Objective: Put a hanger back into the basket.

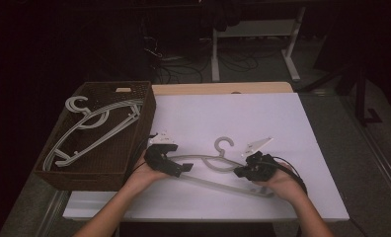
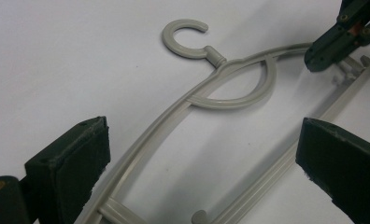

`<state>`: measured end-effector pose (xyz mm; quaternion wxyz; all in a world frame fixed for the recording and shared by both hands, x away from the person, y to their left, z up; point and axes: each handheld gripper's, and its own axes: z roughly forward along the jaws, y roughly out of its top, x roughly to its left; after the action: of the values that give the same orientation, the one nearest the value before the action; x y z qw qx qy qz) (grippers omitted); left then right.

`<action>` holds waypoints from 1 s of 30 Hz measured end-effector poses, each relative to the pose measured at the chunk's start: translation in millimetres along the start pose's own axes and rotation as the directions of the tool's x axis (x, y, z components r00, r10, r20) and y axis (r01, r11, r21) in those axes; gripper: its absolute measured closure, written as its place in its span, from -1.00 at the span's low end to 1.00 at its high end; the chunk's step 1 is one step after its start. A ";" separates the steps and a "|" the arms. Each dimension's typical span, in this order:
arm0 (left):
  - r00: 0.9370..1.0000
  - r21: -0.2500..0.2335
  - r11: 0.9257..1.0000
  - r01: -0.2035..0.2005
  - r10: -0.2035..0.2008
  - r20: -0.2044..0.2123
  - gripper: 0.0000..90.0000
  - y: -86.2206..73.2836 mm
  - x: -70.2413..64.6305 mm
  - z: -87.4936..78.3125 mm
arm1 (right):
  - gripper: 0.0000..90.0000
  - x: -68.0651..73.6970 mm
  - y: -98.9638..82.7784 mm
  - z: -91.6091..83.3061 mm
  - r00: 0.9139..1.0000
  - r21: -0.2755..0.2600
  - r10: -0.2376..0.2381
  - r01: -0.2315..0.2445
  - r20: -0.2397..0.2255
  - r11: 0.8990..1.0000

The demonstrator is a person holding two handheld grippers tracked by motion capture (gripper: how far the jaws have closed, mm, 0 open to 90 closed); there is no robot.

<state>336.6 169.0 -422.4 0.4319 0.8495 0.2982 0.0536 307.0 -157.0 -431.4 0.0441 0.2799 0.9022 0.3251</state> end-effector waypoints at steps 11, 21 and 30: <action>1.000 0.001 1.000 0.002 -0.002 -0.002 -0.93 -0.4 0.2 0.1 | 0.98 -21.9 -18.5 -0.3 0.993 0.090 0.044 -0.054 0.111 0.994; 1.000 0.007 1.000 0.002 -0.002 0.001 -0.92 -0.7 0.8 2.5 | 0.98 -52.6 -3.3 7.9 0.974 0.083 0.048 -0.068 0.223 0.994; 1.000 0.010 1.000 0.003 -0.003 0.004 -0.92 -0.9 1.0 3.1 | 0.98 -88.0 14.3 19.9 0.951 0.050 0.096 -0.116 0.292 0.992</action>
<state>338.1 167.8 -425.3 0.4284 0.8513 0.2988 0.0495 392.9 -183.8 -447.3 0.1487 0.3738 0.8800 0.2525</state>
